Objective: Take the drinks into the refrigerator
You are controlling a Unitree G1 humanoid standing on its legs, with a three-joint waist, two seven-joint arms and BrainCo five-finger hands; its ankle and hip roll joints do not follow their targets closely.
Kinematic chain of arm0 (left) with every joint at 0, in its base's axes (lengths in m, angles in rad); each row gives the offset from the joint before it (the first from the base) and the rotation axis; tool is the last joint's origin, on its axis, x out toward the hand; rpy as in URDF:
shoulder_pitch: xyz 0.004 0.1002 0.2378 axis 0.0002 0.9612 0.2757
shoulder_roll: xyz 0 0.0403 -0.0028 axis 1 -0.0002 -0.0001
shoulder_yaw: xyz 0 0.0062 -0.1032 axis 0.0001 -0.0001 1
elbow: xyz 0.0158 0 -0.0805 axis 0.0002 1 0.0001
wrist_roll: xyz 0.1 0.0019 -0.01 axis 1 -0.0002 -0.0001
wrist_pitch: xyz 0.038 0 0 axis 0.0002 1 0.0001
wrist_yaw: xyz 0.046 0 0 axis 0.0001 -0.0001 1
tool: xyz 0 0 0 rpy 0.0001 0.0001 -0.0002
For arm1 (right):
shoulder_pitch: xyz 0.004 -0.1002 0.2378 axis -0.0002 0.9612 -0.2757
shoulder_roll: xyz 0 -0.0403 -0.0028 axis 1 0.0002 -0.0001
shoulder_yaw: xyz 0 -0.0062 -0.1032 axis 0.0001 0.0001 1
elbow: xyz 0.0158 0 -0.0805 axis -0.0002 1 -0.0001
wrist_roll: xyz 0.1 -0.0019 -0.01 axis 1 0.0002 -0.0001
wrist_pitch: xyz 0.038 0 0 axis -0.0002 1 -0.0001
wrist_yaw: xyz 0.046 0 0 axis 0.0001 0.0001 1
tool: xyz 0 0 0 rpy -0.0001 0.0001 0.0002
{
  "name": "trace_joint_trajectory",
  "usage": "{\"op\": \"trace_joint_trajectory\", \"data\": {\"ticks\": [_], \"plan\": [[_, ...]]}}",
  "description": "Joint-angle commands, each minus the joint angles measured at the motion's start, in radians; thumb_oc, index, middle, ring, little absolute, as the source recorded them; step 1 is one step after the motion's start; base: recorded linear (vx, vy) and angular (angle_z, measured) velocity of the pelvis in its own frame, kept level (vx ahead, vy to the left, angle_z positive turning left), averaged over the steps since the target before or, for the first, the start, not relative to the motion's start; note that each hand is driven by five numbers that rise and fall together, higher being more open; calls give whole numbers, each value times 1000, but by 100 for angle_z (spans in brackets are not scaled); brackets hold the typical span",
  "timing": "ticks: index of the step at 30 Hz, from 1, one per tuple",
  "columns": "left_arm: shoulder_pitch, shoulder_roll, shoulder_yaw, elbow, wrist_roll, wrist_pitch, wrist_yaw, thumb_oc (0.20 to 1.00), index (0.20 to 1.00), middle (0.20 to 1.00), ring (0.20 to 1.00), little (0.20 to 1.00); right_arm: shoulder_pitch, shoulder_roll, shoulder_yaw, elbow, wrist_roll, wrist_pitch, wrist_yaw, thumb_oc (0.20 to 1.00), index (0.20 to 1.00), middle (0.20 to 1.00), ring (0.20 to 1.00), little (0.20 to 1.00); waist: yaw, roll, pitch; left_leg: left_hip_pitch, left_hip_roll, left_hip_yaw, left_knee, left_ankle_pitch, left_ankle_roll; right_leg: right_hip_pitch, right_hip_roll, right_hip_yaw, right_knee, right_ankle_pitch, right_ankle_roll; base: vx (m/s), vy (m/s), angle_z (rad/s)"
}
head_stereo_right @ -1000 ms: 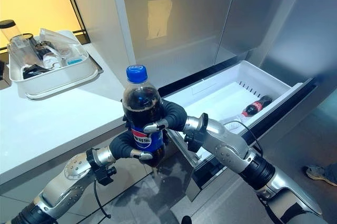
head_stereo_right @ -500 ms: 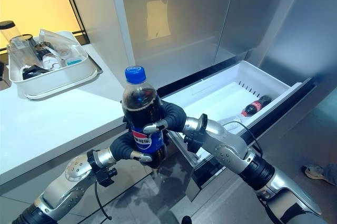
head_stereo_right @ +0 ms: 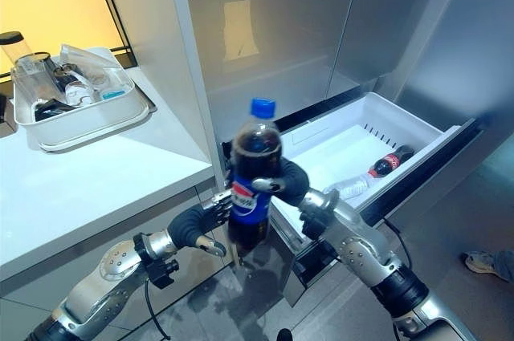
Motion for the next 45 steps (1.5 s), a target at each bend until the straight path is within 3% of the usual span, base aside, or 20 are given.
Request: {"op": "trace_joint_trajectory", "data": {"ticks": [1, 11, 17, 22, 24, 29, 33, 45], "plan": [[-8, 4, 28, -26, -59, -47, -19, 1000, 1000, 1000, 1000, 1000, -79, -21, -158, -37, 68, -134, -13, 200, 200, 200, 200, 200, 19, -20, -12, 13, -12, -40, 1, -69, 11, 26, -45, -66, 102, -71, 94, 0, 0, 0], [115, -17, 164, -16, -100, -58, -5, 1000, 1000, 1000, 1000, 1000, 0, -177, -366, 15, 10, -190, -45, 200, 200, 200, 200, 200, 16, -32, -11, 10, -11, -43, 1, -68, 9, 23, -43, -68, 101, -70, 95, 0, 0, 0], [163, -27, 204, -13, -124, -54, -8, 1000, 1000, 1000, 1000, 1000, -3, -228, -399, 59, -20, -198, -58, 200, 200, 200, 200, 200, 23, -39, -9, 7, -10, -45, 1, -68, 10, 21, -43, -71, 100, -69, 96, 0, 0, 0], [172, 0, 179, -3, -160, -57, -33, 1000, 1000, 1000, 1000, 1000, -132, -348, -292, 214, -78, -188, -72, 200, 200, 200, 200, 200, 39, -45, 12, -8, -10, -43, 2, -57, 7, 3, -43, -72, 103, -64, 97, -19, -5, 0], [159, 51, 155, -19, -182, -52, -54, 1000, 1000, 1000, 1000, 1000, -241, -414, -197, 314, -131, -177, -83, 200, 200, 200, 200, 200, 56, -47, 37, -30, -10, -48, 8, -48, 8, -20, -42, -70, 111, -62, 99, -102, -17, 1], [125, 115, 128, -49, -221, -48, -87, 1000, 1000, 1000, 1000, 1000, -439, -474, -38, 436, -216, -172, -89, 200, 200, 200, 200, 200, 68, -42, 76, -73, -7, -57, 16, -31, 6, -68, -41, -72, 132, -60, 96, -88, -9, 2], [80, 167, 93, -65, -245, -54, -97, 1000, 1000, 1000, 1000, 1000, -597, -467, 59, 534, -261, -171, -115, 200, 200, 200, 200, 200, 84, -25, 140, -145, 0, -78, 28, -4, 6, -158, -41, -83, 191, -65, 90, -125, -13, 13], [4, 263, 15, -78, -244, -70, -91, 1000, 1000, 1000, 1000, 1000, -820, -427, 237, 583, -318, -160, -135, 200, 200, 200, 200, 200, 102, 11, 221, -265, 6, -109, 58, 36, 1, -300, -49, -97, 280, -71, 83, -66, -18, 10]]}}
